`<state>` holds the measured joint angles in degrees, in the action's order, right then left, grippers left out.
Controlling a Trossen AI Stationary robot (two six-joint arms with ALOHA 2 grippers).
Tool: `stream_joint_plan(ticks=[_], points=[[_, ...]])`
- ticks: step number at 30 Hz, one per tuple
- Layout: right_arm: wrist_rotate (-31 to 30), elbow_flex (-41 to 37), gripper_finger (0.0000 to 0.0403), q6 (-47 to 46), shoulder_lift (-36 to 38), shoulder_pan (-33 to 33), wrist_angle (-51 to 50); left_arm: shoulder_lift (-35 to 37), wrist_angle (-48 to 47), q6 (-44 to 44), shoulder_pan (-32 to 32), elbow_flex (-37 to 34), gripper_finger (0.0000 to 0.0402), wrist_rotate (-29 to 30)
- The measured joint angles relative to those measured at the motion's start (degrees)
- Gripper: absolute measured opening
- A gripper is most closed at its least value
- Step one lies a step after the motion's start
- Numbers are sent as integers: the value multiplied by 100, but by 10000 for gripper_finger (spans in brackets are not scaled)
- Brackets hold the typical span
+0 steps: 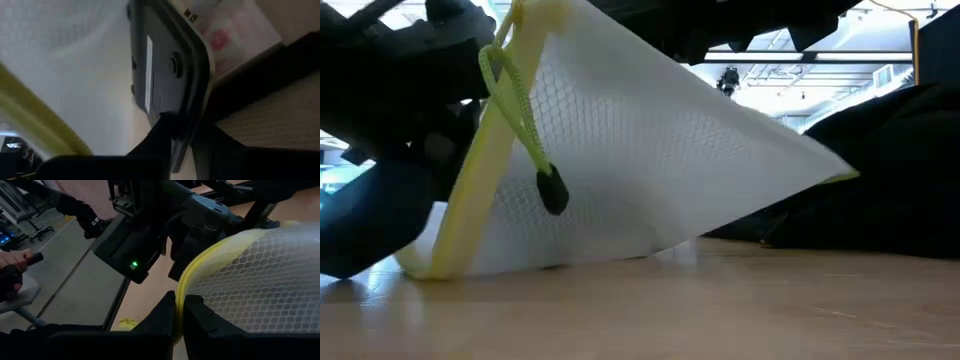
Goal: Unpack backpack
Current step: Remove the gray calculator from the white zip bag
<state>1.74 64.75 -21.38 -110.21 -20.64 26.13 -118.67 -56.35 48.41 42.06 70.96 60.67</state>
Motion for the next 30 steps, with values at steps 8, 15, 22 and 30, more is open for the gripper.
stream_joint_plan(ticks=[8, 15, 22, 30], points=[[-368, 7, 0, 198, 8, 13, -182, -2, -734, 187, 175, 518, 2, -279], [-711, 9, 0, 194, 9, 136, -534, -4, -2090, 750, 671, 1552, 0, -946], [-777, 9, 0, 198, 11, 134, -613, -9, -2783, 1402, 1252, 2025, 0, -1225], [-859, 9, 0, 162, 11, 229, -760, -2, -3349, 2629, 1515, 1877, 0, -923]])
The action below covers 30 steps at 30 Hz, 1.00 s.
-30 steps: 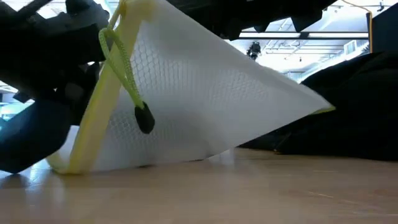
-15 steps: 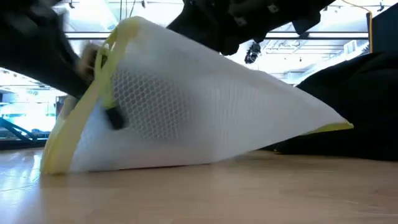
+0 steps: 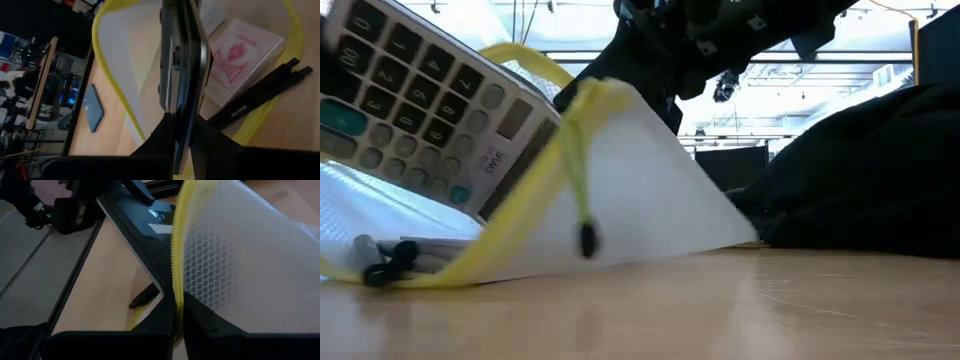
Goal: Unpack backpack
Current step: Remove the gray calculator from the white zip bag
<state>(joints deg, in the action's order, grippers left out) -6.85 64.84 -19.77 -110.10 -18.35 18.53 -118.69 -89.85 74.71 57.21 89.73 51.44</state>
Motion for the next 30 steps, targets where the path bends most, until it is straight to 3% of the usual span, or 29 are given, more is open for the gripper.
stream_joint_plan(ticks=[4, 10, 30], points=[[-10, -2, 0, -13, 0, 14, -2, 0, 0, 69, -201, -119, 0, 179], [12, -2, 0, -11, 0, 14, -34, 0, -16, 246, -472, -177, 0, 934], [-387, -11, 0, -55, -9, 224, -58, 4, -34, 14, -191, -179, 0, 622]])
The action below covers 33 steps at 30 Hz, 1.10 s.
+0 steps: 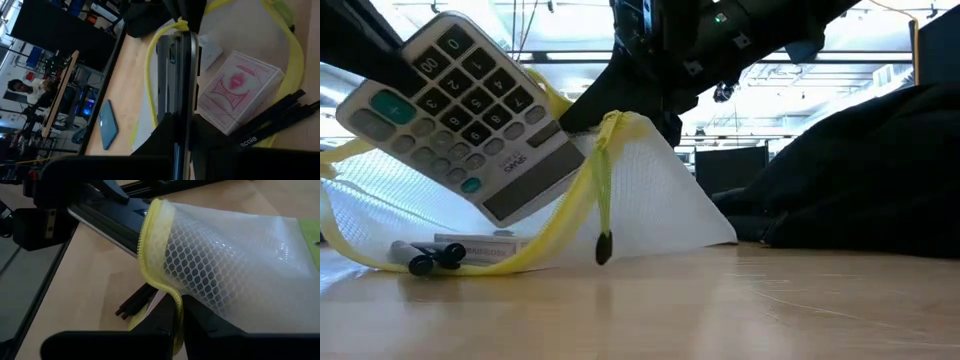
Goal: Unpack backpack
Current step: Remove the gray calculator from the white zip bag
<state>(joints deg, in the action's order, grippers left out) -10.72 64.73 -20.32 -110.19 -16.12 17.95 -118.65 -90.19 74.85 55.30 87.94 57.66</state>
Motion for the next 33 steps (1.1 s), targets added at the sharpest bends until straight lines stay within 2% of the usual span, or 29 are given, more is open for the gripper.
stream_joint_plan(ticks=[6, 19, 22, 26, 29, 33], points=[[-111, 2, 0, -8, 0, 39, -153, 0, 56, -156, 158, 117, 0, 19], [-188, 0, 0, -17, 0, 48, -466, 0, 22, -656, 614, 912, 0, 1091], [-170, 1, 0, -70, 0, 50, -625, 2, 22, -677, 727, 1006, 0, 1091], [-168, 0, 0, -70, 0, 18, -814, 2, 22, -634, 954, 1079, 0, 741], [-155, 2, 0, -70, 0, 6, -888, 2, 48, -378, 1239, 1172, 0, 792], [-157, 1, 0, -70, 0, 11, -896, 47, 17, 485, 1523, 1189, 0, 1795]])
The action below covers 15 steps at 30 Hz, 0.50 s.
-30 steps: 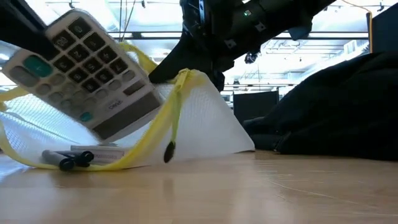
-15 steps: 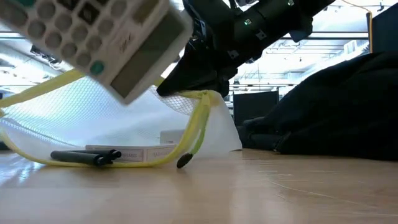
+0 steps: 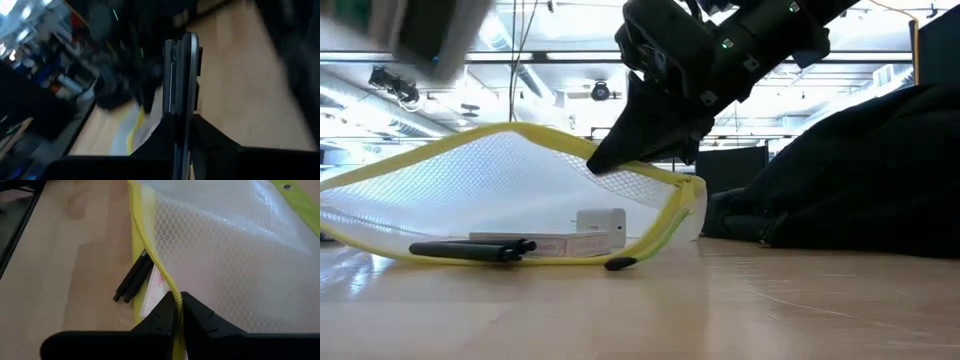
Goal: Unpack backpack
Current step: Remove the gray calculator from the white zip bag
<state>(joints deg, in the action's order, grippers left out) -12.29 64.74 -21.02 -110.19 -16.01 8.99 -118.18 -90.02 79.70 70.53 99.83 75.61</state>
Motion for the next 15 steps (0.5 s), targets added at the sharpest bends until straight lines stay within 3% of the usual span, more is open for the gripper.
stream_joint_plan(ticks=[3, 8, 11, 15], points=[[1, -1, 0, 0, 0, -4, -4, 124, -7, 674, 78, 2, 0, 665], [56, 1, 0, -2, 0, -26, 2, 200, 55, 1782, 77, -141, 0, 633], [111, 1, 0, -2, 0, -70, 1, 200, 424, 2648, 133, -524, 0, 622], [145, 1, 0, 5, 0, -139, 1, 200, 1433, 3326, 338, -1292, 0, 1120]])
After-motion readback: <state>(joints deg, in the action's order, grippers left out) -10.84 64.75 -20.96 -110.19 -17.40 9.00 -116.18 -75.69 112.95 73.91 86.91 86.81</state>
